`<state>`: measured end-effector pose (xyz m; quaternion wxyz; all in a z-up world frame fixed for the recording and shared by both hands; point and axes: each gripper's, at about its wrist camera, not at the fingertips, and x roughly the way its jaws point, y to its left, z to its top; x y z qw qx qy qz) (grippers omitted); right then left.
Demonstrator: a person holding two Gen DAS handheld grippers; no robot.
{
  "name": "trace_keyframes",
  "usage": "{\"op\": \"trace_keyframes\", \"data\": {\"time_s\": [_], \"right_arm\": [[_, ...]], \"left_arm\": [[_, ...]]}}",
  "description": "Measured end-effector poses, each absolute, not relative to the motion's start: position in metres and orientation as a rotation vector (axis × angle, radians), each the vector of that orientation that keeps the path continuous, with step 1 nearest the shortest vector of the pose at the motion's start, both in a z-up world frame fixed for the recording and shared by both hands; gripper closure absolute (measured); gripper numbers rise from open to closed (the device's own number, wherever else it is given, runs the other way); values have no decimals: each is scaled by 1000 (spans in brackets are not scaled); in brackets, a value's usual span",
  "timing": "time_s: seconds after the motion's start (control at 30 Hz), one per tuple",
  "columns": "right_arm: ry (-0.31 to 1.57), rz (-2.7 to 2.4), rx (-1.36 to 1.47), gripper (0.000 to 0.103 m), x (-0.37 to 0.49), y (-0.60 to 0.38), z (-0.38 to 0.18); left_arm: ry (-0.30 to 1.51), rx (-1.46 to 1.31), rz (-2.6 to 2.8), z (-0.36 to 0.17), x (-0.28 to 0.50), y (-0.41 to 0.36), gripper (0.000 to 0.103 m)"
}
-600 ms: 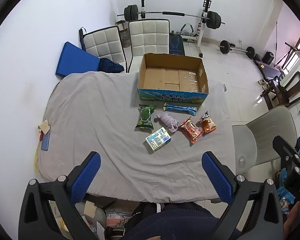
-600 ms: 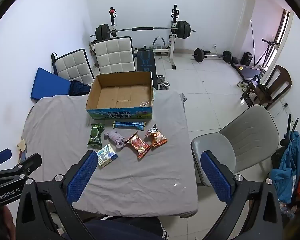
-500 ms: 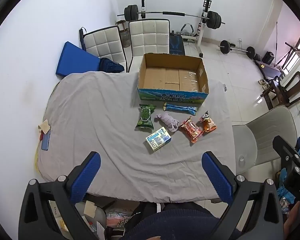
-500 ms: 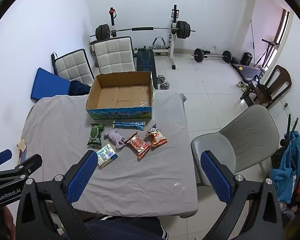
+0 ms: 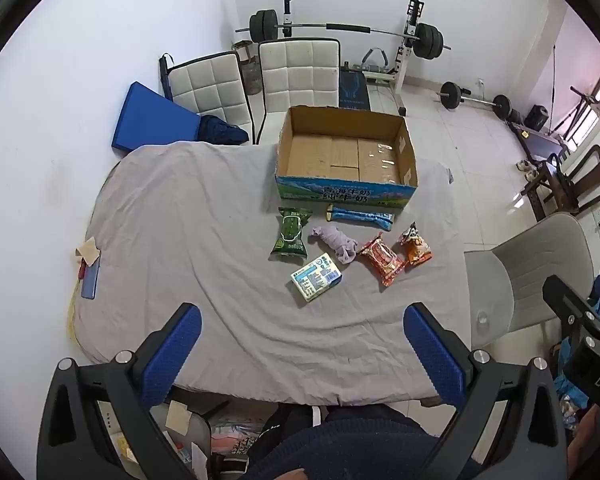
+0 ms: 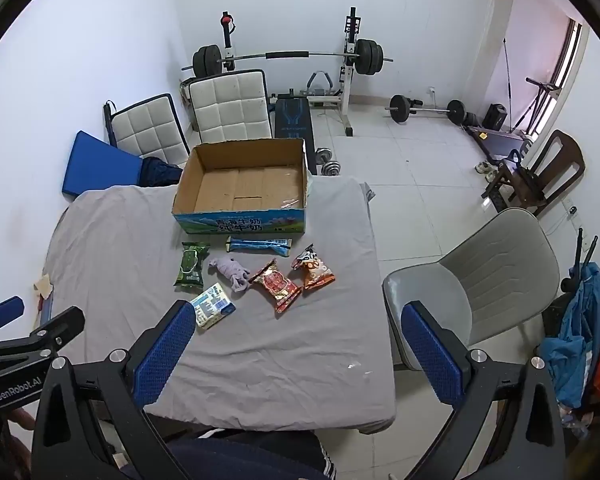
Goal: Organize soft objects
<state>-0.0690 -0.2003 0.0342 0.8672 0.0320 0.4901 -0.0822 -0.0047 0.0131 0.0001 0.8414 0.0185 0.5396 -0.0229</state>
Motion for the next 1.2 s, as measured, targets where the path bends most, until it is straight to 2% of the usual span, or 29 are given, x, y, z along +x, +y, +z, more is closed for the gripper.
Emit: {"op": "trace_keyframes", "data": {"time_s": [1.2], "right_arm": [[985,-161,61,0,-69,-204,37]], "left_arm": [[1079,49,-35,13,2,-3,0]]}}
